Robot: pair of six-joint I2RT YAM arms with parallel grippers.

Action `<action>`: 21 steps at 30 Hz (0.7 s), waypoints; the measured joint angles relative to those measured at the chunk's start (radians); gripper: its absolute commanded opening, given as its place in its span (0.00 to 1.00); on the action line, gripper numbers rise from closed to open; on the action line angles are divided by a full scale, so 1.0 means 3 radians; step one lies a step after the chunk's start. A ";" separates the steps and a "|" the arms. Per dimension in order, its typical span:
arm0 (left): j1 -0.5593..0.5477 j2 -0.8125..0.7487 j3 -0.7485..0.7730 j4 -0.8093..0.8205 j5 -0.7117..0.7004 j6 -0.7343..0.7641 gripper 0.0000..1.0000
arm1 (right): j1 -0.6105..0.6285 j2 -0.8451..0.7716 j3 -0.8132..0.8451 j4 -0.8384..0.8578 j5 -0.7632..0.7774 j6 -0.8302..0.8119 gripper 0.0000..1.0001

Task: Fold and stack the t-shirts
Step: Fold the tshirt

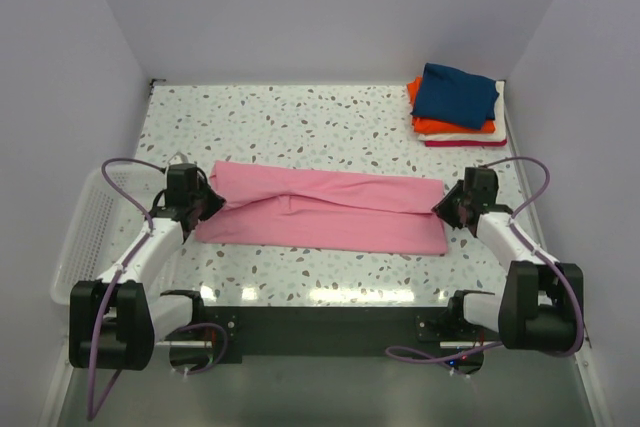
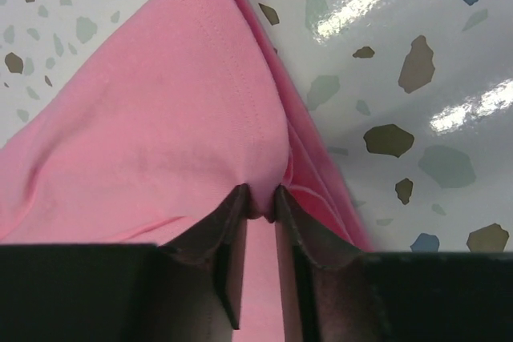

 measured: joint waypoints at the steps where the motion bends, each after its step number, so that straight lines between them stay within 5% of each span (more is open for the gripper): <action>1: 0.0001 0.0000 0.0000 0.0001 0.0001 0.0001 0.03 | 0.0000 0.0004 0.0000 -0.0003 -0.0008 0.0011 0.17; 6: 0.0001 0.0020 0.0000 0.0013 0.0025 -0.0001 0.02 | 0.0000 0.0093 0.0042 -0.0042 -0.0056 0.0036 0.00; 12: 0.0001 0.0238 0.0168 0.0001 0.0065 -0.0008 0.00 | 0.0000 0.0309 0.0426 -0.0159 -0.0045 0.0005 0.00; 21: 0.0001 0.1148 0.1385 0.0092 0.0106 -0.0029 0.00 | 0.0000 0.1030 0.1394 -0.0150 -0.0037 -0.0120 0.00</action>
